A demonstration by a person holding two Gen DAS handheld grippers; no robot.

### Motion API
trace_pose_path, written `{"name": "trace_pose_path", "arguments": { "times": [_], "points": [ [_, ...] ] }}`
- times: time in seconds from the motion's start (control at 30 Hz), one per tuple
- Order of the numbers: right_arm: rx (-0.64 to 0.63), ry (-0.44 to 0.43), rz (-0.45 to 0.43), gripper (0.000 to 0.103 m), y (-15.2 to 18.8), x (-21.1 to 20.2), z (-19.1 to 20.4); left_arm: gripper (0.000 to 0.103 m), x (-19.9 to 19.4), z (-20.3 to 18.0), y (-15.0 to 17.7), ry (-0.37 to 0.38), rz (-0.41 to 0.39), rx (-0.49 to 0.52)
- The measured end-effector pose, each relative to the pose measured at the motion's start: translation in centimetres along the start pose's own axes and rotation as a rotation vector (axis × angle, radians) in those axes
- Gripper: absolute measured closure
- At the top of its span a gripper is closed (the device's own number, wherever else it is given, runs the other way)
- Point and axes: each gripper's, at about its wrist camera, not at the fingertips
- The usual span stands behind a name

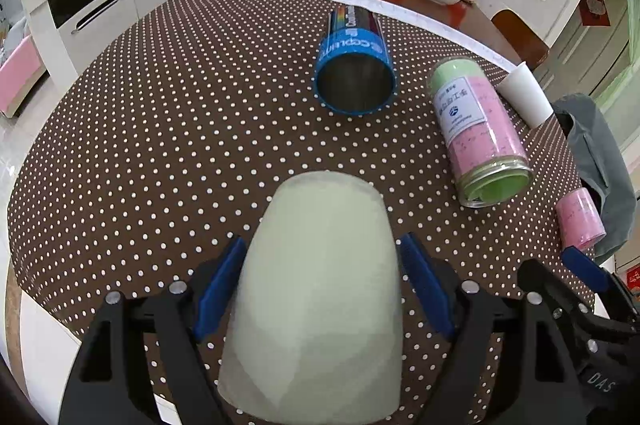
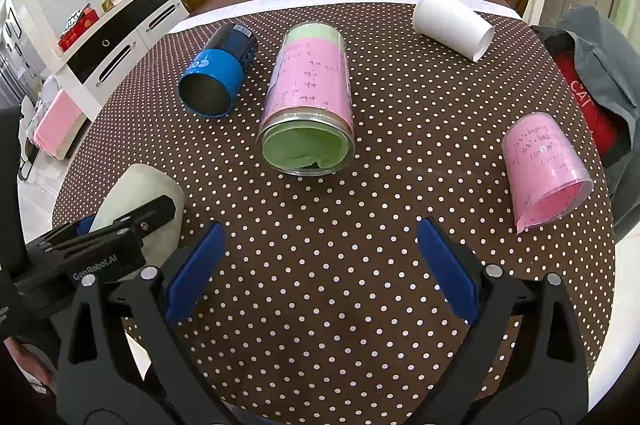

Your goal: Flip cup upside down

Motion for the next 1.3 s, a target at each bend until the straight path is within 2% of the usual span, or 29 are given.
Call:
{"name": "trace_pose_path", "arguments": {
  "times": [0.3,0.47,0.73,1.03,1.2,1.3],
  "points": [
    [0.010,-0.035,-0.033,0.008,-0.4,-1.0,0.2,0.025,-1.9,-0.1,-0.5,-0.020,-0.040,0.021],
    [-0.008,-0.060,-0.069,0.008,-1.0,-2.0,1.3,0.025,-4.1,0.1,-1.1,-0.035,-0.096,0.034],
    [-0.054,-0.120,-0.091,0.008,-1.9,-2.5,4.6,0.025,-6.7,2.9,-1.5,-0.081,-0.159,0.038],
    [-0.135,-0.165,-0.029,0.008,-1.8,-0.3,9.7,0.025,-7.2,7.1,-1.3,-0.128,-0.167,0.004],
    [-0.166,-0.162,0.008,0.008,-1.5,1.3,11.7,0.025,-6.2,9.3,-0.8,-0.188,-0.153,0.003],
    [-0.166,-0.153,0.029,0.008,-1.4,2.3,12.5,0.025,-5.4,10.6,-0.6,-0.179,-0.128,-0.006]
  ]
}}
Point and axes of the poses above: each gripper's, at about its wrist camera, not at the fingertips, and x roughly the way its jaws point, z to its left, y to its underside, and after that the axes turned 4 degrees about x, right-handed
